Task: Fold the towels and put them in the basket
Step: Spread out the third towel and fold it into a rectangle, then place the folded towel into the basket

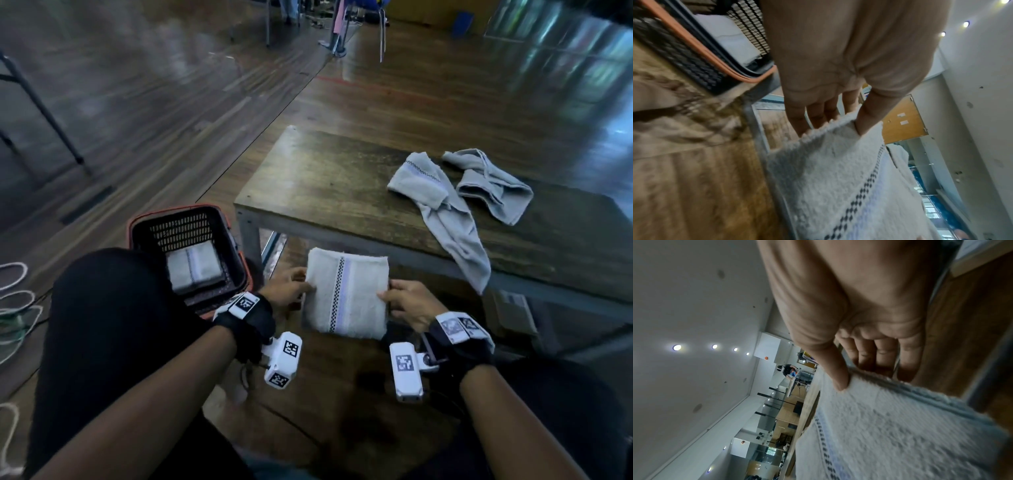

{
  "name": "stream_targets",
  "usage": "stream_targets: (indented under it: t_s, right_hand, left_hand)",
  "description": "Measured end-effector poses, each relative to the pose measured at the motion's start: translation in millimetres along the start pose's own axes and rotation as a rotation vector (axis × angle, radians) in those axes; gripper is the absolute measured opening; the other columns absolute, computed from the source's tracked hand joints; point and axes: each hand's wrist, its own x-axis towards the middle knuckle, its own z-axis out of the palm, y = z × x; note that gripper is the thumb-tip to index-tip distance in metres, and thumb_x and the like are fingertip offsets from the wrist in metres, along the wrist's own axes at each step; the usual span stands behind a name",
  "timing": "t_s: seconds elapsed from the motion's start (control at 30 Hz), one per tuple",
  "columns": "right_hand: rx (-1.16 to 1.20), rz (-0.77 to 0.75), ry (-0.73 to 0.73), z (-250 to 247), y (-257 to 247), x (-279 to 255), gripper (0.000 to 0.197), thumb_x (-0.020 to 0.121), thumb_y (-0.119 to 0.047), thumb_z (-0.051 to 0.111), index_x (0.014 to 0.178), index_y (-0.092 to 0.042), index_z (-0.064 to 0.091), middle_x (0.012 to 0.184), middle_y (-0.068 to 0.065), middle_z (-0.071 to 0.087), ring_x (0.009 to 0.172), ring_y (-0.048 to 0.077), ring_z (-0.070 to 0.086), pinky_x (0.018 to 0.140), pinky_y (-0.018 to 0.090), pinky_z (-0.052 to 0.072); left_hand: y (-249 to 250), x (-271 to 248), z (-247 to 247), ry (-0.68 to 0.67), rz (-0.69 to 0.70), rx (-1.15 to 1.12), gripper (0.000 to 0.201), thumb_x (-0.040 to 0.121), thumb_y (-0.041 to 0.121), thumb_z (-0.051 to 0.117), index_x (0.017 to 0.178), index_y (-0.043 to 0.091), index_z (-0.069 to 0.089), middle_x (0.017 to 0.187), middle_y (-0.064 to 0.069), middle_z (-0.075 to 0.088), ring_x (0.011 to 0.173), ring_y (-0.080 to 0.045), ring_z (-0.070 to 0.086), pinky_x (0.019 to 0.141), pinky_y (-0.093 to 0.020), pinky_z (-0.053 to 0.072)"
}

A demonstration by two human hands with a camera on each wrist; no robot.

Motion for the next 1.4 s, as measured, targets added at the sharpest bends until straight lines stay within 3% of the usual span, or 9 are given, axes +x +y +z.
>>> stream_targets:
  t_s: [0.13,0.33,0.57,0.67,0.8,0.93,1.1,1.27,1.4]
  right_hand:
    - [0.012,0.092,-0.143,24.4,17.8,-23.0,0.016,0.084,-0.002,0.060,0.099,-0.006,0.065,0.097,0.012,0.062,0.096,0.025,0.053,0.073,0.031,0.042]
    - [-0.029,-0.015,-0.310,95.4,-13.7,-16.3,0.018,0.091,-0.006,0.053,0.108,-0.010,0.057,0.092,0.007,0.063,0.084,0.020,0.059,0.068,0.030,0.047]
    - [-0.215,-0.071,-0.431,210.8,-45.3,27.2,0.024,0.094,-0.008,0.048,0.116,-0.002,0.056,0.092,0.011,0.064,0.073,0.021,0.059,0.053,0.026,0.046]
    - [-0.320,-0.086,-0.369,257.3,-51.2,72.4,0.026,0.093,-0.008,0.050,0.113,0.004,0.059,0.109,0.021,0.064,0.089,0.027,0.059,0.074,0.033,0.047]
    - [-0.583,-0.104,-0.303,317.9,-49.3,152.9,0.028,0.089,-0.004,0.042,0.106,0.008,0.062,0.105,0.025,0.060,0.094,0.031,0.057,0.078,0.032,0.042]
    - [-0.705,-0.060,-0.217,373.7,-43.8,233.3,0.033,0.091,-0.005,0.038,0.113,0.008,0.058,0.124,0.027,0.056,0.115,0.039,0.052,0.091,0.034,0.040]
    - [-0.722,-0.075,-0.169,439.2,-25.6,319.3,0.034,0.092,-0.007,0.037,0.115,0.006,0.057,0.124,0.025,0.057,0.113,0.039,0.053,0.081,0.030,0.039]
    - [-0.702,-0.139,-0.095,480.4,-20.7,374.2,0.034,0.090,-0.008,0.038,0.114,0.006,0.058,0.121,0.024,0.058,0.110,0.039,0.054,0.074,0.027,0.034]
    - [-0.703,-0.137,-0.091,481.4,-13.1,391.2,0.032,0.088,-0.008,0.039,0.111,0.004,0.059,0.117,0.024,0.060,0.095,0.037,0.055,0.072,0.029,0.035]
  left_hand:
    - [-30.0,-49.5,-11.8,0.015,-0.011,-0.045,0.027,0.088,-0.005,0.049,0.101,0.018,0.055,0.081,-0.001,0.057,0.068,-0.013,0.050,0.049,-0.018,0.038]
    - [-36.8,-93.8,-64.3,0.252,-0.005,-0.164,0.026,0.089,-0.001,0.048,0.108,0.014,0.054,0.078,0.000,0.053,0.066,-0.014,0.046,0.052,-0.024,0.030]
    - [-52.3,-100.3,-159.7,0.532,-0.109,-0.152,0.024,0.090,0.001,0.049,0.112,0.009,0.055,0.084,-0.002,0.056,0.071,-0.013,0.053,0.061,-0.023,0.045]
    - [-65.6,-69.6,-204.1,0.586,-0.186,-0.181,0.029,0.088,-0.003,0.046,0.114,0.007,0.055,0.090,-0.007,0.056,0.077,-0.020,0.052,0.068,-0.027,0.043]
    - [-93.7,-10.7,-257.5,0.544,-0.326,-0.133,0.022,0.082,-0.006,0.046,0.093,0.009,0.059,0.082,-0.008,0.053,0.077,-0.024,0.049,0.068,-0.031,0.043]
    - [-131.5,69.0,-308.9,0.522,-0.419,-0.059,0.009,0.082,-0.002,0.051,0.085,0.005,0.057,0.085,-0.015,0.050,0.080,-0.025,0.050,0.070,-0.035,0.040]
    - [-187.4,158.9,-350.9,0.668,-0.459,0.130,0.023,0.081,0.005,0.050,0.099,-0.003,0.062,0.098,-0.019,0.062,0.093,-0.030,0.060,0.074,-0.031,0.045]
    - [-209.5,206.2,-366.8,0.846,-0.432,0.072,0.038,0.079,0.001,0.050,0.117,0.004,0.054,0.119,-0.015,0.061,0.109,-0.030,0.056,0.075,-0.021,0.035]
    - [-218.1,219.4,-372.3,0.791,-0.456,0.097,0.041,0.081,0.004,0.052,0.122,0.006,0.050,0.123,-0.015,0.058,0.112,-0.031,0.055,0.082,-0.027,0.041]
